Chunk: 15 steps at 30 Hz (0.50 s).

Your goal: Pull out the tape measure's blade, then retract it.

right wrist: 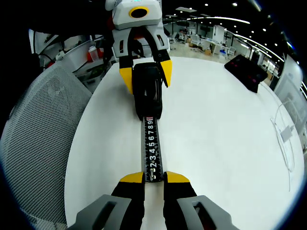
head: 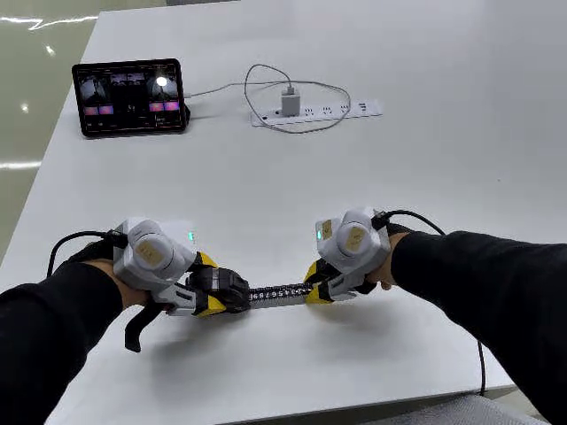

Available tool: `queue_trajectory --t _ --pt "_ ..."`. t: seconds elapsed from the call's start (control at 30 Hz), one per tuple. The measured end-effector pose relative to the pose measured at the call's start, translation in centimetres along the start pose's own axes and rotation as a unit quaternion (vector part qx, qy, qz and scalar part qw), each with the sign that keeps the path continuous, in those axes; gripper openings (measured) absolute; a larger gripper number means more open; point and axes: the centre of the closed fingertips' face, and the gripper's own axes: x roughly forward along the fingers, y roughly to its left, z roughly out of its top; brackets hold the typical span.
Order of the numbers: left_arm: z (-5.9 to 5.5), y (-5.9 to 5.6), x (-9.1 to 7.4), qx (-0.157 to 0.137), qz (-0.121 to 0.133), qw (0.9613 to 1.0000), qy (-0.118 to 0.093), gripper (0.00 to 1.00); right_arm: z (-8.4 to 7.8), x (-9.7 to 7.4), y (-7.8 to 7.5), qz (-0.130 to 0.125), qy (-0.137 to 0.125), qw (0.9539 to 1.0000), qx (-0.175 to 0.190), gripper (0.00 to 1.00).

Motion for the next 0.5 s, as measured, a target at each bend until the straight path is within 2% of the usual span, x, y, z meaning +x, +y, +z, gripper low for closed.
queue_trajectory --t 0.5 --pt "0.11 -0.05 0.03 -0.001 0.002 1.0 -0.002 0.3 -0.62 -0.52 0.0 0.001 0.001 1.0 0.002 0.11"
